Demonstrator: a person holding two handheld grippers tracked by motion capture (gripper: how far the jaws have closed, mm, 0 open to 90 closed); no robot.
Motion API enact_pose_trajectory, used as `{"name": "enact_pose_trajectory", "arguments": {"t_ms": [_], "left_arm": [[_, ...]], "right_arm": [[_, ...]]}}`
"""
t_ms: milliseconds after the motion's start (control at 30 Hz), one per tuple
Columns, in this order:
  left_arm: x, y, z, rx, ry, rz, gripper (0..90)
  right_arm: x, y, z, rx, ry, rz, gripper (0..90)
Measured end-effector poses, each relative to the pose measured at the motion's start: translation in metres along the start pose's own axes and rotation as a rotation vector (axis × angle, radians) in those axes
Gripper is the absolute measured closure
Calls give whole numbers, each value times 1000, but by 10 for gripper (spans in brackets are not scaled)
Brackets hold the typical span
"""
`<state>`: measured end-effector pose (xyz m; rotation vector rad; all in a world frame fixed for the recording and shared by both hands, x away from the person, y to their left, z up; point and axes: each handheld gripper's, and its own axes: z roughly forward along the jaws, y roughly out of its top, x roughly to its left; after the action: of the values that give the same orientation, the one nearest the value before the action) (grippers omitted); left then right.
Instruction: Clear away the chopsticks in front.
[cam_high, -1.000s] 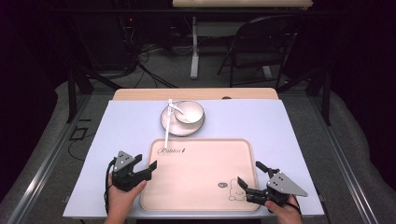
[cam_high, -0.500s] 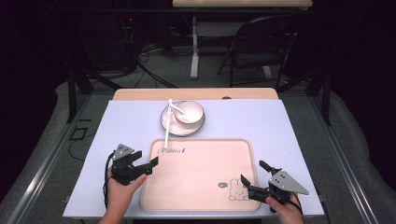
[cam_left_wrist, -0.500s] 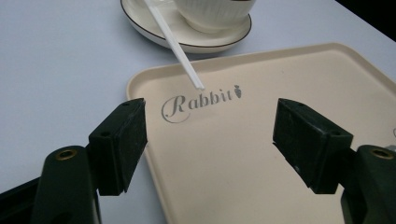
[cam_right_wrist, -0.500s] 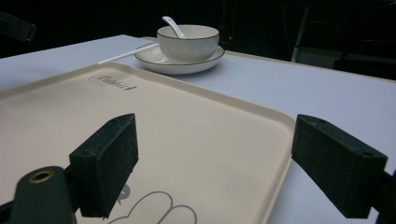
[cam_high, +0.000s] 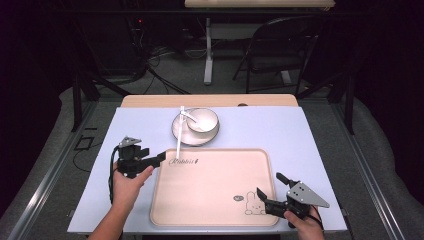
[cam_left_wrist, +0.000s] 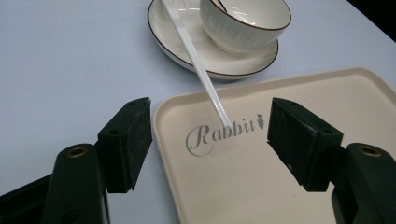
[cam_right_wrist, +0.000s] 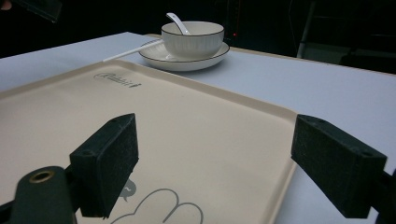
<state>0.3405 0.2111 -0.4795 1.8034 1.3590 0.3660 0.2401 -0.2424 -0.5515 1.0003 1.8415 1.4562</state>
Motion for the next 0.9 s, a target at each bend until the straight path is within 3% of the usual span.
{"name": "enact_pose_trajectory", "arguments": {"t_ms": [500, 700, 833, 900], "left_arm": [[0, 42, 17, 21, 22, 24, 348], [3, 52, 32, 42, 75, 43, 397], [8, 55, 43, 44, 76, 24, 397], [11, 57, 48, 29, 55, 9, 402]], "right_arm": [[0, 0, 0, 7, 7, 6, 142], [0, 0, 0, 13, 10, 11, 142], [0, 0, 0, 17, 16, 12, 142], [0, 0, 1, 17, 17, 10, 142]]}}
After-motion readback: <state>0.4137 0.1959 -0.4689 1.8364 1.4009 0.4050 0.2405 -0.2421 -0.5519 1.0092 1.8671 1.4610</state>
